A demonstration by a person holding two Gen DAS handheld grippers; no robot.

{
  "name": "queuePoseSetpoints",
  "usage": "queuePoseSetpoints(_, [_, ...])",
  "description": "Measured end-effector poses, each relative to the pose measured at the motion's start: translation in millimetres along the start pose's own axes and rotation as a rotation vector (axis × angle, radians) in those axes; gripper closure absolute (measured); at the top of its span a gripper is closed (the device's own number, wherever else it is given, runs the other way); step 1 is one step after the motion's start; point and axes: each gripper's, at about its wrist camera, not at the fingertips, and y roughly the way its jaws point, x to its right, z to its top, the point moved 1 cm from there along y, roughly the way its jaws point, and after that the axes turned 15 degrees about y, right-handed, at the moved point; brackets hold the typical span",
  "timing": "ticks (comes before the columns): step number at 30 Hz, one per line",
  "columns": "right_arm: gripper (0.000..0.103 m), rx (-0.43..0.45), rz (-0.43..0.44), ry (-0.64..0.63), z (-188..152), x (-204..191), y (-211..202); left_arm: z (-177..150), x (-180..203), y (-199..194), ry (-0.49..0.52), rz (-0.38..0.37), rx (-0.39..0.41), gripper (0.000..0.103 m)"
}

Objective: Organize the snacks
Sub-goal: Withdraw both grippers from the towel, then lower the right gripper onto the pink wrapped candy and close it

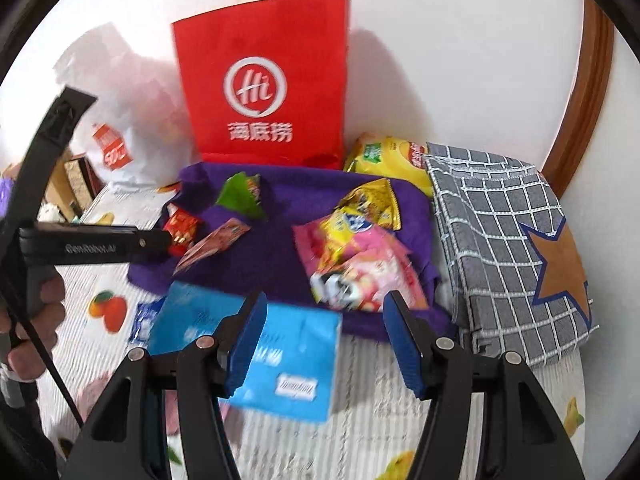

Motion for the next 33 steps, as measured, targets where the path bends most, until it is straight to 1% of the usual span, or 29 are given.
queuePoseSetpoints(3, [0.043,-0.009,0.012,0.021,-15.8,-5.1,-8.5,-20.0,-4.7,-21.1,-0.001,0.034,0.007,0.049])
queuePoseSetpoints(6, [0.043,-0.034,0.032,0.051,-29.8,-9.3,-12.3,-38.9,-10.1,-38.8,0.001,0.047,0.026,0.049])
queuePoseSetpoints(10, [0.043,-0.092,0.1,0.098,-48.9,-13.9,-13.8,-63.5,-18.3,-54.5,-0.013,0.067,0.025,0.049])
queuePoseSetpoints(15, [0.042,-0.147,0.155,0.117,-71.8,-25.1,-8.0,-95.6,-29.5,-68.1,-0.049,0.055,0.027,0.049])
queuePoseSetpoints(16, [0.039,-0.154,0.159,0.119,-76.3,-28.0,-5.7,-102.5,-32.3,-70.1,-0.052,0.048,0.025,0.049])
queuePoseSetpoints(17, [0.035,-0.161,0.158,0.123,-80.0,-30.2,-3.1,-106.9,-33.3,-71.0,-0.052,0.046,0.025,0.049])
queuePoseSetpoints(18, [0.035,-0.168,0.154,0.126,-84.1,-32.8,-0.2,-112.4,-35.4,-72.0,-0.054,0.048,0.024,0.049])
queuePoseSetpoints(21, [0.035,-0.183,0.151,0.122,-91.3,-38.6,7.8,-126.2,-42.3,-71.9,-0.069,0.054,0.02,0.048])
queuePoseSetpoints(24, [0.035,-0.203,0.131,0.103,-98.4,-45.8,21.2,-137.7,-50.7,-69.3,-0.092,0.045,0.015,0.048])
queuePoseSetpoints(31, [0.035,-0.242,0.098,0.102,-108.5,-51.7,50.5,-156.1,-66.2,-55.0,-0.125,0.033,-0.013,0.048])
queuePoseSetpoints(33, [0.035,-0.253,0.106,0.113,-110.9,-51.3,56.7,-159.9,-69.8,-49.6,-0.133,0.032,-0.026,0.048])
